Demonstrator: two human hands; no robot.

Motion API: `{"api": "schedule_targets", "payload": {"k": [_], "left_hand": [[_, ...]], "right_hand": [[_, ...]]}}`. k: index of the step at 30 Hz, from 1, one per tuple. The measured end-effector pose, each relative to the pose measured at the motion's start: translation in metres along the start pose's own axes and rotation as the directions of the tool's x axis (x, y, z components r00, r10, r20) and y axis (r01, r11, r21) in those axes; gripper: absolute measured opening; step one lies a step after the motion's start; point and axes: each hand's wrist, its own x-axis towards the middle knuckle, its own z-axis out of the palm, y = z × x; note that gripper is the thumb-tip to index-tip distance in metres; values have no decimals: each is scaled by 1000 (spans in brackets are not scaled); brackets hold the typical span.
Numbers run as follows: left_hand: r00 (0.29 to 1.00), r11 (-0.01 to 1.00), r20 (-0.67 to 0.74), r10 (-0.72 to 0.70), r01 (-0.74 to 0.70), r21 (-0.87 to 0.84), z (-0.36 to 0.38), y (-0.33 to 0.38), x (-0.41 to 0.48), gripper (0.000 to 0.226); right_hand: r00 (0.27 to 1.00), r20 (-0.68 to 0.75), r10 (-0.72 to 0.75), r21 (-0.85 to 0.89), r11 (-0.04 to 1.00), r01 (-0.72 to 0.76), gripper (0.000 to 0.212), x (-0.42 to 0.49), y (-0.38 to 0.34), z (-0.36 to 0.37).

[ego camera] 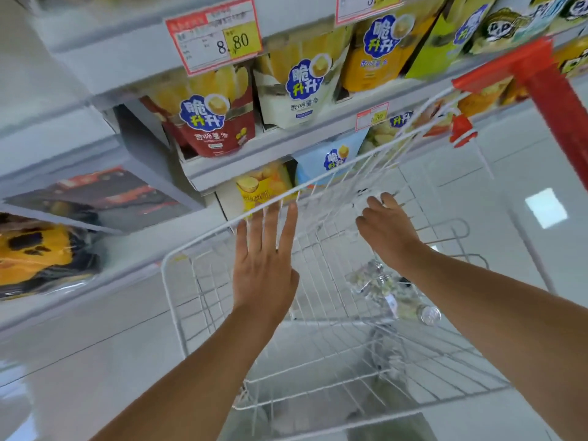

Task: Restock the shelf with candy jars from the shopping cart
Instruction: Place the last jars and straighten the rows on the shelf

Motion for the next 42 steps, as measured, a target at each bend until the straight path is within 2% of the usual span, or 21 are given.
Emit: {"api": "schedule_targets", "payload": {"k": [5,9,13,17,19,21,23,26,29,31,34,35,36,38,40,42], "left_hand": [[996,994,18,91,-89,-63,2,-13,4,104],[990,988,1,142,-142,-54,8,-17,5,104],[988,988,22,150,-149,-43,10,-20,8,103],[985,988,66,157,-157,-9,6,-22,5,101],[989,992,72,129,-128,-16,0,-19,-1,94],[989,989,46,141,-138,-53,-2,-12,-14,75],[979,971,33,202,-196,-137,-3,-6,-24,60],[969,928,136,205,-148,-343,-4,2,-17,58],[941,856,249,231,-74,-512,8,12,1,66],[932,792,285,225,-5,-610,16,18,8,54],[917,782,367,158,110,-613,23,16,13,34],[902,783,405,148,143,-605,24,13,13,33],[890,778,437,132,181,-602,26,11,13,32],[877,770,472,89,241,-591,30,7,12,27],[870,773,489,61,269,-574,33,5,13,22],[863,785,502,59,271,-558,36,4,16,25]], "right_hand": [[993,5,116,102,988,-116,37,0,-12,7],[984,118,133,117,982,-147,48,-1,-17,8],[979,-14,202,93,975,-200,43,6,-17,11],[964,-155,215,310,937,-159,29,-2,-22,8],[963,-102,250,545,824,-156,30,-9,-24,0],[951,-44,307,764,623,-166,30,-20,-23,-7],[940,-4,342,895,421,-149,28,-30,-22,-15],[964,42,264,970,221,-102,25,-39,-19,-24],[980,37,198,995,80,-54,19,-43,-19,-35],[986,47,161,999,12,-50,19,-42,-20,-39],[982,135,134,980,-164,-112,28,-40,-24,-35],[972,175,156,977,-152,-152,31,-39,-28,-28],[961,199,191,980,-60,-191,32,-38,-32,-20],[954,230,191,919,279,-278,37,-35,-42,1],[952,291,92,753,592,-287,51,-29,-54,18],[955,296,8,575,797,-184,54,-24,-66,33]]}}
